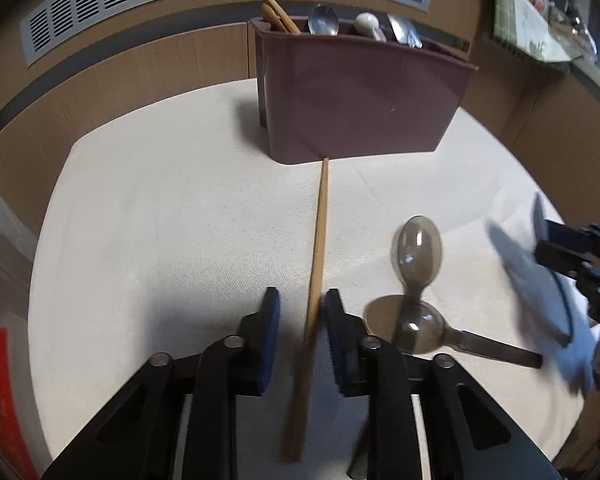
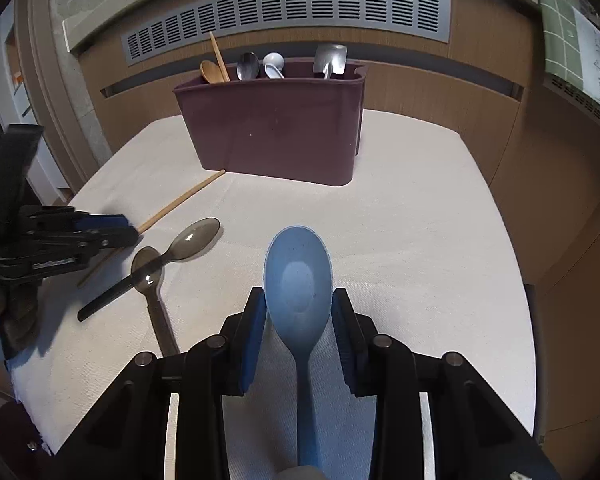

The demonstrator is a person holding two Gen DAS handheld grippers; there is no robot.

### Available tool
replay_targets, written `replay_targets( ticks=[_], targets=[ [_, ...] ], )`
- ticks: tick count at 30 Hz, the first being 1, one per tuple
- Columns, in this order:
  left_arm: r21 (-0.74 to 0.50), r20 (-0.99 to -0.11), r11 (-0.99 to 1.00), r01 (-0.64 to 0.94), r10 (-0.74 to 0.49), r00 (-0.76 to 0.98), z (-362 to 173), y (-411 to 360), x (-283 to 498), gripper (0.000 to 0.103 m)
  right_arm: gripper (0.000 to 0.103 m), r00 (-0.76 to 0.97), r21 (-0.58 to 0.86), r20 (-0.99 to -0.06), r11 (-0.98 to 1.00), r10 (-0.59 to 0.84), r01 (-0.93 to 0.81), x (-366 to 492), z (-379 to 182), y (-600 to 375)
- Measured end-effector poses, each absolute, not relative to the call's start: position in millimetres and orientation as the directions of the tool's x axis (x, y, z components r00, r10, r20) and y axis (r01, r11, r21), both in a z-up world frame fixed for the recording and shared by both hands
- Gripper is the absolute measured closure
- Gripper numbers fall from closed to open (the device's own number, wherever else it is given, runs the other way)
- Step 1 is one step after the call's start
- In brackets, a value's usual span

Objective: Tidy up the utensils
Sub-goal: 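Grasp the second wooden chopstick with the left tool while the right tool holds the blue spoon, then carry the blue spoon and chopstick up over the holder with both tools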

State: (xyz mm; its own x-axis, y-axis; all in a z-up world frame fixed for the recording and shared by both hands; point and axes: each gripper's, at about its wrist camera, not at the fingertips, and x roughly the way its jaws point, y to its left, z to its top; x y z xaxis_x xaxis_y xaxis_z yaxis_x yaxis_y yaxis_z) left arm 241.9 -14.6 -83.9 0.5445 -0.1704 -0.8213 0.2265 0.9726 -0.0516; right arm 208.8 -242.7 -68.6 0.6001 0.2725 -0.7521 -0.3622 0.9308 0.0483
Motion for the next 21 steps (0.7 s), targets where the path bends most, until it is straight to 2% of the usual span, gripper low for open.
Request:
replay_targets(
  ticks=[4, 14, 21],
  targets=[
    [-0.04, -0.816, 0.971, 0.237, -0.168, 0.553, -84.7, -16.6, 236.3, 0.097, 0.073, 0.602, 0.061, -0.749, 0.934, 0.277, -0.353, 202.8, -71.3, -245.6],
    [-0.091, -0.86, 0.971, 0.221, -0.189, 0.475, -83.0, 4.6, 186.1, 0.097, 0.073, 0.586, 0.097, -0.756, 0.936, 0.291, -0.339, 203.2, -80.0, -249.9],
    [-0.079, -0.866, 0.974, 0.212, -0.173, 0.47, -81.9, -1.2, 207.1, 0.096, 0.072, 0.594, 0.091, -0.748, 0.933, 0.296, -0.349, 198.5, -76.8, -246.8]
  ],
)
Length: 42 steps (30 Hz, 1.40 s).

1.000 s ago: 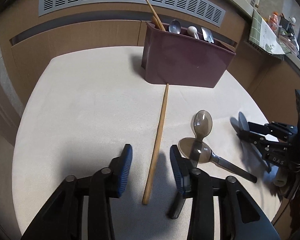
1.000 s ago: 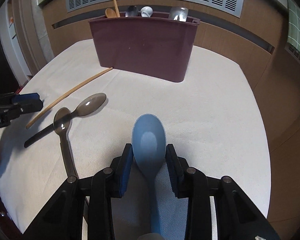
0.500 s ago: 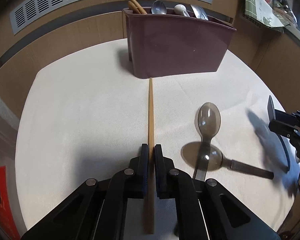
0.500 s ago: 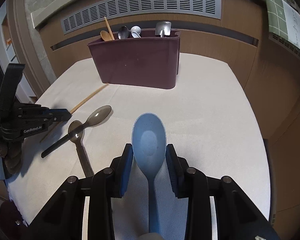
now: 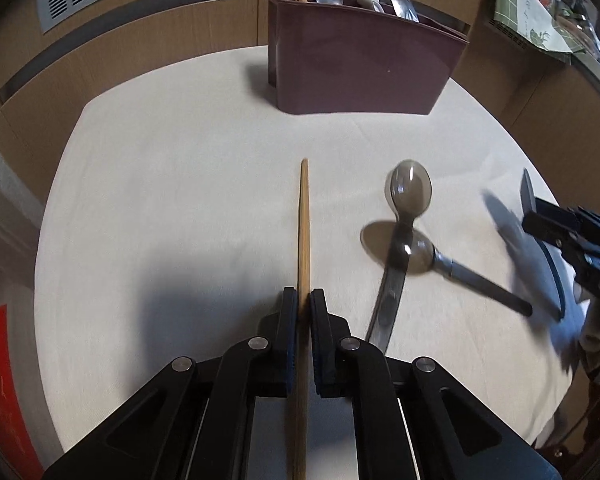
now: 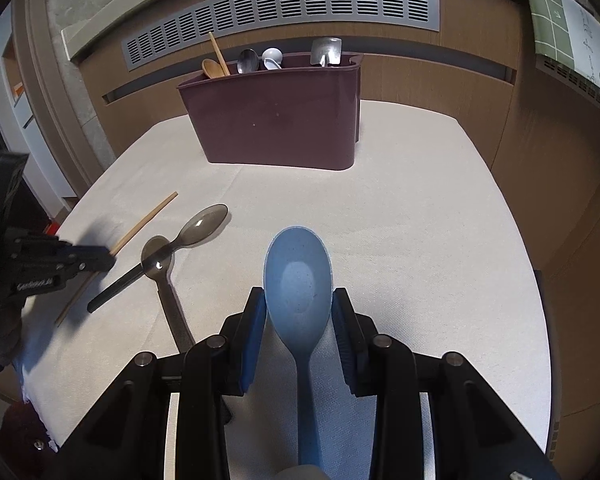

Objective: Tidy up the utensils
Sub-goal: 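Carry the blue spoon and chopstick up over the holder with both tools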

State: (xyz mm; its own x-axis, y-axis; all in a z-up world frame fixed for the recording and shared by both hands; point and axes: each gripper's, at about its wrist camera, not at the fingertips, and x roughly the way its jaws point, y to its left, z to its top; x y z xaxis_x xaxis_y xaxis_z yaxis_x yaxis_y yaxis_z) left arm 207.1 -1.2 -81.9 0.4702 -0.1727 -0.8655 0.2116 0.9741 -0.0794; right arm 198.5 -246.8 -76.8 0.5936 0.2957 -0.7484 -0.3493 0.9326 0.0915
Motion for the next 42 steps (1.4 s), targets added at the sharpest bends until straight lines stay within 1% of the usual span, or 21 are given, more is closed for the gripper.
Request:
replay_targets(
  ticks=[5, 11, 14, 15, 17, 18, 20, 22, 25, 27, 32, 35, 37, 39, 42],
  targets=[
    [-0.081, -0.864, 0.972, 0.219, -0.178, 0.471, -82.4, -6.0, 229.8, 0.096, 0.072, 0.601, 0.088, -0.745, 0.936, 0.289, -0.341, 196.2, -76.5, -252.0],
    [-0.165, -0.861, 0.966, 0.197, -0.238, 0.449, -83.5, -1.8, 246.3, 0.097, 0.072, 0.6, 0.107, -0.744, 0.94, 0.292, -0.324, 200.7, -79.7, -254.2],
    [-0.163, -0.848, 0.97, 0.181, -0.231, 0.477, -82.2, -3.1, 244.7, 0.098, 0.072, 0.607, 0.117, -0.737, 0.941, 0.297, -0.319, 201.9, -77.9, -253.0],
    [-0.183, -0.837, 0.968, 0.175, -0.246, 0.488, -78.7, -1.9, 242.8, 0.098, 0.072, 0.614, 0.115, -0.732, 0.942, 0.295, -0.316, 201.6, -76.0, -253.1],
    [-0.251, -0.799, 0.953, 0.169, -0.302, 0.519, -64.5, 3.4, 237.6, 0.098, 0.072, 0.64, 0.1, -0.713, 0.944, 0.288, -0.314, 198.9, -68.4, -254.2],
    [-0.278, -0.765, 0.946, 0.168, -0.324, 0.557, -50.4, 7.4, 231.8, 0.098, 0.072, 0.652, 0.091, -0.703, 0.945, 0.284, -0.313, 197.6, -63.9, -255.3],
    [-0.298, -0.705, 0.938, 0.176, -0.341, 0.622, -26.2, 11.8, 221.3, 0.098, 0.072, 0.68, 0.074, -0.679, 0.947, 0.277, -0.313, 195.2, -53.0, -258.0],
    [-0.301, -0.636, 0.934, 0.195, -0.349, 0.688, 2.2, 13.9, 207.6, 0.098, 0.072, 0.697, 0.08, -0.659, 0.948, 0.281, -0.307, 194.7, -42.5, -261.3],
    [-0.273, -0.566, 0.933, 0.233, -0.351, 0.746, 29.3, 12.7, 193.9, 0.098, 0.072, 0.725, 0.104, -0.622, 0.949, 0.296, -0.298, 194.3, -25.9, -266.5],
    [-0.258, -0.537, 0.935, 0.244, -0.348, 0.769, 40.3, 11.7, 188.5, 0.098, 0.072, 0.74, 0.107, -0.605, 0.951, 0.293, -0.29, 193.4, -18.4, -268.0],
    [-0.276, -0.497, 0.928, 0.252, -0.362, 0.788, 52.4, 14.6, 177.5, 0.098, 0.073, 0.762, 0.102, -0.583, 0.956, 0.281, -0.275, 190.0, -6.3, -270.7],
    [-0.285, -0.454, 0.92, 0.267, -0.375, 0.808, 71.2, 14.6, 174.5, 0.098, 0.073, 0.78, 0.111, -0.559, 0.958, 0.281, -0.266, 190.2, 7.2, -274.1],
    [-0.28, -0.397, 0.919, 0.279, -0.375, 0.838, 93.5, 12.7, 172.0, 0.098, 0.073, 0.817, 0.108, -0.506, 0.96, 0.278, -0.259, 189.9, 30.2, -275.1],
    [-0.278, -0.317, 0.914, 0.297, -0.379, 0.87, 124.0, 11.8, 168.8, 0.098, 0.073, 0.856, 0.099, -0.437, 0.96, 0.277, -0.261, 188.2, 59.0, -273.9],
    [-0.26, -0.155, 0.904, 0.338, -0.385, 0.91, 173.2, 8.0, 164.3, 0.098, 0.073, 0.907, 0.085, -0.307, 0.958, 0.287, -0.274, 187.0, 119.3, -271.3]
  ],
)
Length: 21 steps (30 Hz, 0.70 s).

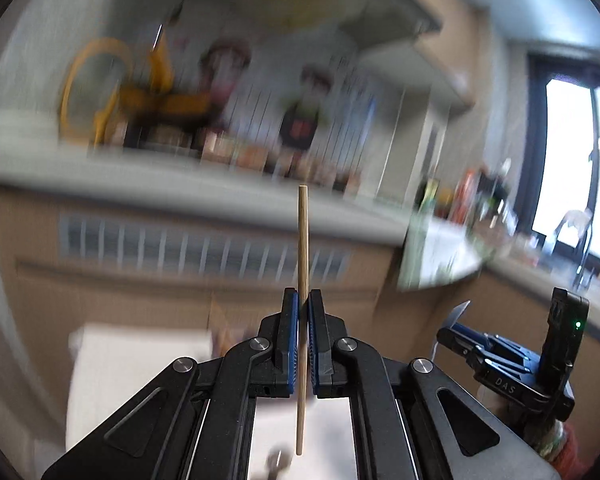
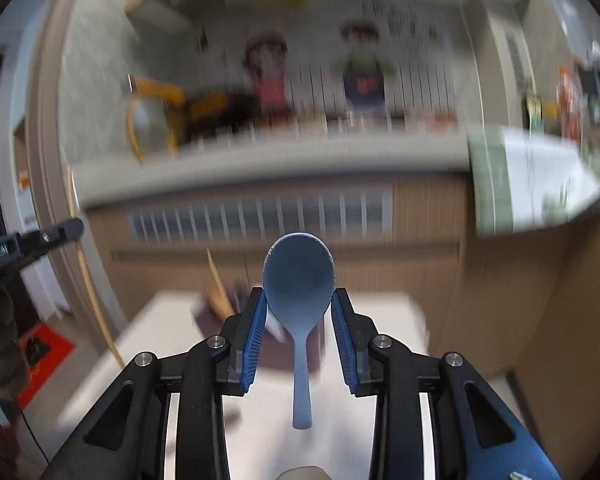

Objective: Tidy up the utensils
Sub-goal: 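Carry the blue spoon and chopstick up over the holder with both tools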

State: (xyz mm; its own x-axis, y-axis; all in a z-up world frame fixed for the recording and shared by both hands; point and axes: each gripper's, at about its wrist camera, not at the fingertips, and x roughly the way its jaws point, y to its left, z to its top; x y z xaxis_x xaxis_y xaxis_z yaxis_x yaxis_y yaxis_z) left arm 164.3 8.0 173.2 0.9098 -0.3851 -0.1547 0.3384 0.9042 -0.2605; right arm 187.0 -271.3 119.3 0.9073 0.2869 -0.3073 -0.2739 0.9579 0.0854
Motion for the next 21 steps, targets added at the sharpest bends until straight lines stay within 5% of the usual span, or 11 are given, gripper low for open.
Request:
replay_targets(
  ticks=[3, 7, 21],
  targets=[
    [-0.185, -0.022, 0.924, 0.334, -0.343, 0.939, 205.2, -0.8, 164.3, 0.098, 0.073, 0.941, 0.048, -0.194, 0.961, 0.278, -0.274, 192.6, 174.7, -263.3],
    [-0.176, -0.003, 0.928, 0.329, -0.335, 0.942, 204.6, -5.4, 187.9, 0.098, 0.073, 0.954, 0.009, -0.136, 0.963, 0.266, -0.268, 209.4, 198.6, -249.7],
    [-0.274, -0.135, 0.921, 0.278, -0.323, 0.937, 142.9, 3.0, 306.9, 0.098, 0.073, 0.91, 0.066, -0.29, 0.955, 0.295, -0.289, 318.9, 129.0, -223.8]
  ],
)
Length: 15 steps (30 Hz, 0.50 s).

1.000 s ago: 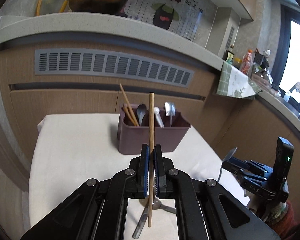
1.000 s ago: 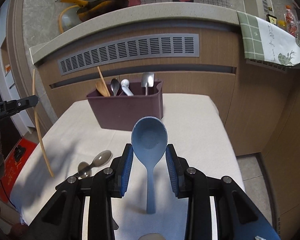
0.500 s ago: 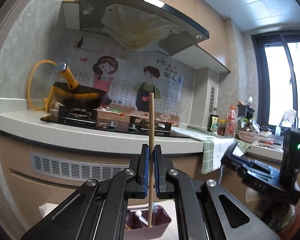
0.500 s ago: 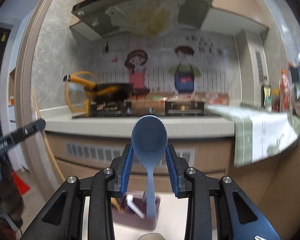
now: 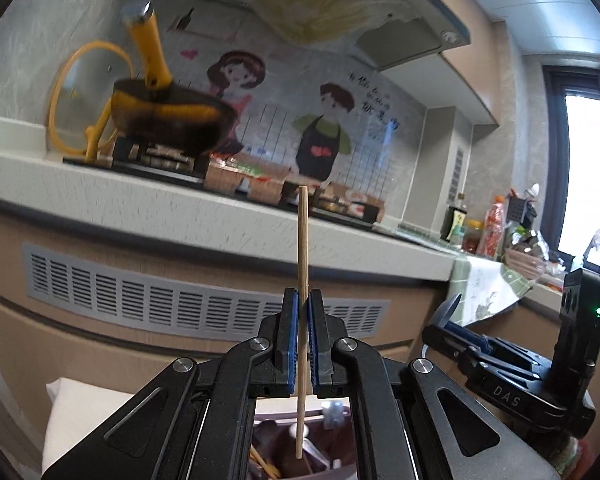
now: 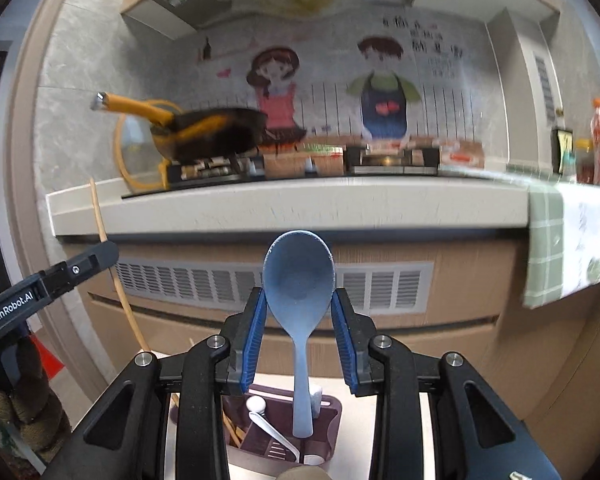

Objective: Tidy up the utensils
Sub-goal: 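Carry the blue spoon and chopstick up over the holder with both tools, then lower blue spoon and chopstick into the holder and open both tools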

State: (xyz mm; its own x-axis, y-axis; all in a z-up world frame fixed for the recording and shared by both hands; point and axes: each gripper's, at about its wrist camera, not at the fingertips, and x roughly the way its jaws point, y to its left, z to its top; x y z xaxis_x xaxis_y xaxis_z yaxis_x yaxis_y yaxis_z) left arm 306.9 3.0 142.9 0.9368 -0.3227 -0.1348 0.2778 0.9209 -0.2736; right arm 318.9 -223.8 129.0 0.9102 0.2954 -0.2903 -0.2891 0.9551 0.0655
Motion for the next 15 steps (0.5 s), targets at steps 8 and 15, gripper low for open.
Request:
replay_targets(
  ticks=[8, 15],
  targets=[
    [-0.359, -0.279, 0.899, 0.249, -0.358, 0.891, 83.3, 6.4, 357.8, 0.098, 0.073, 0.869, 0.097, -0.393, 0.953, 0.302, -0.287, 362.0, 81.9, -215.7],
    [-0.394, -0.383, 0.888, 0.238, -0.393, 0.836, 36.0, -3.3, 376.1, 0.098, 0.073, 0.826, 0.102, -0.49, 0.959, 0.279, -0.263, 383.7, 38.3, -215.1]
  ],
)
